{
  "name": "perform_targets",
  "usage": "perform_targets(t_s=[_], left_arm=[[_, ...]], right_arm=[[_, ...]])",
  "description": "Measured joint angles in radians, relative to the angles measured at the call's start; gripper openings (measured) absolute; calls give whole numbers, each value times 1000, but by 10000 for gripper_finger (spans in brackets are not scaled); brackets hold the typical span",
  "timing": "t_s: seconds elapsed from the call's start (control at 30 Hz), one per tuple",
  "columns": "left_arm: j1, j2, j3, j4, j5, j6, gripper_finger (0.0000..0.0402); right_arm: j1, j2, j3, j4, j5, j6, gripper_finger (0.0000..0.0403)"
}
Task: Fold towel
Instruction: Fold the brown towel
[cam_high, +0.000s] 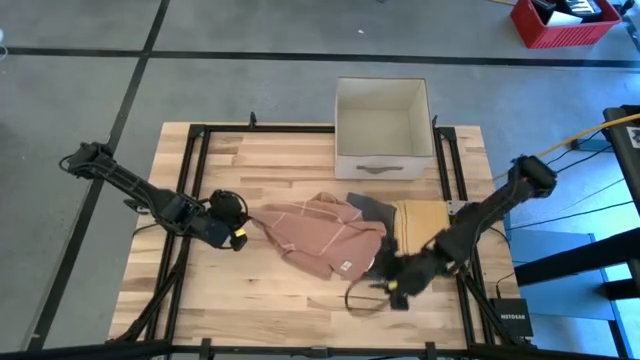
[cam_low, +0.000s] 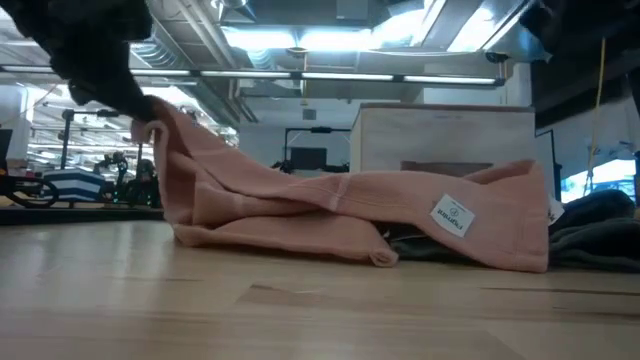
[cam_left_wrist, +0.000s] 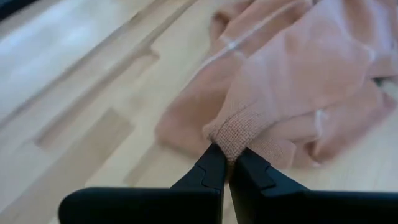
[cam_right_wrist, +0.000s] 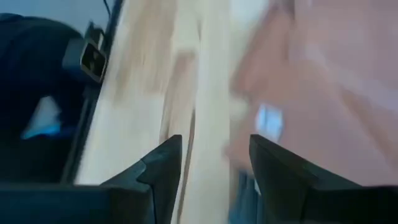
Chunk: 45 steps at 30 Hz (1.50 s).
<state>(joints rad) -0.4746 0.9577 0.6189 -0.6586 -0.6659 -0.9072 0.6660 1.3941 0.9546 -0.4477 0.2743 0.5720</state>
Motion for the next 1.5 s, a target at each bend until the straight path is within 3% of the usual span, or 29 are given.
perform_targets(t_s=[0.13,0.2,0.4,0.87,1.0,1.2,1.5], left_arm=[[23,0,0,84,-3,97,5],[38,0,0,112,-6,130,5],[50,0,-6,160,-21,125,5],[-44,68,-6,178,-18,76,5],[-73,81,-6,177,-18,40,5],[-98,85,-7,180,-19,0,5],[-128,85,-2,179,-18,-2,5]], right_arm=[[47,150,1,178,190,-175,189],[48,226,1,231,219,-213,189],[47,381,6,257,181,-159,189],[-4,515,20,251,195,-96,186],[-4,527,20,242,176,-68,144],[-4,528,19,221,155,-32,21],[-6,476,59,154,195,-56,8]])
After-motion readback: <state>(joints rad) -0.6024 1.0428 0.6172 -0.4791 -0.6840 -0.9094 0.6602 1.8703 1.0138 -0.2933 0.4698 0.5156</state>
